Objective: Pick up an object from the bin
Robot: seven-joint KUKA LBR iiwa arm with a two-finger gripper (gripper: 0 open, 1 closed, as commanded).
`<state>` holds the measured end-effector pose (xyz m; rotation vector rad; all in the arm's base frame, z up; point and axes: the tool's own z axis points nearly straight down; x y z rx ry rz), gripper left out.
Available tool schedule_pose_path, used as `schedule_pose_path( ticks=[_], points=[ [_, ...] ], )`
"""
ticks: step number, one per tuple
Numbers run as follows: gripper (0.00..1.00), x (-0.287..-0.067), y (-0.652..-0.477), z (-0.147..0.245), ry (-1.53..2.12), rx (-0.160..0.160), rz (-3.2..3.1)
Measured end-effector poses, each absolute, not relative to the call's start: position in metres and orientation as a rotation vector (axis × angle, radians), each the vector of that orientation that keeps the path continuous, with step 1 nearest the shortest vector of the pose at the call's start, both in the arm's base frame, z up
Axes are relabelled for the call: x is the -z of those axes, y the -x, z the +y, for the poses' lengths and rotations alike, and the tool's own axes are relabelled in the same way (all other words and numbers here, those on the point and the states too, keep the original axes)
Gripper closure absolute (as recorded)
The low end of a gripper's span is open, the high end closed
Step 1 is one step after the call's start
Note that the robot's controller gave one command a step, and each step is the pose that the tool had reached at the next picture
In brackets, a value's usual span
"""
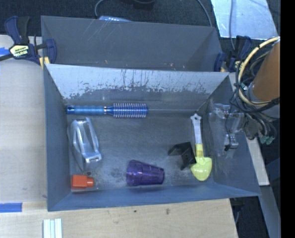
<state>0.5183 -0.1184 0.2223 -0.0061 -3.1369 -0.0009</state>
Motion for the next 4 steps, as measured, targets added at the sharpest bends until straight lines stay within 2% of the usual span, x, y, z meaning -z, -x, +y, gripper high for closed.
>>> schedule_pose_path(
  ticks=[1,2,3,4],
  points=[
    [0.00,-0.227,-0.520,-0.118,0.001,-0.002,-3.146],
    [0.00,-0.195,-0.519,-0.124,-0.201,-0.002,-3.141],
    [0.00,-0.170,-0.497,-0.140,-0.705,-0.003,-3.065],
    [0.00,-0.156,-0.507,-0.144,-1.011,-0.007,-2.983]
  ],
)
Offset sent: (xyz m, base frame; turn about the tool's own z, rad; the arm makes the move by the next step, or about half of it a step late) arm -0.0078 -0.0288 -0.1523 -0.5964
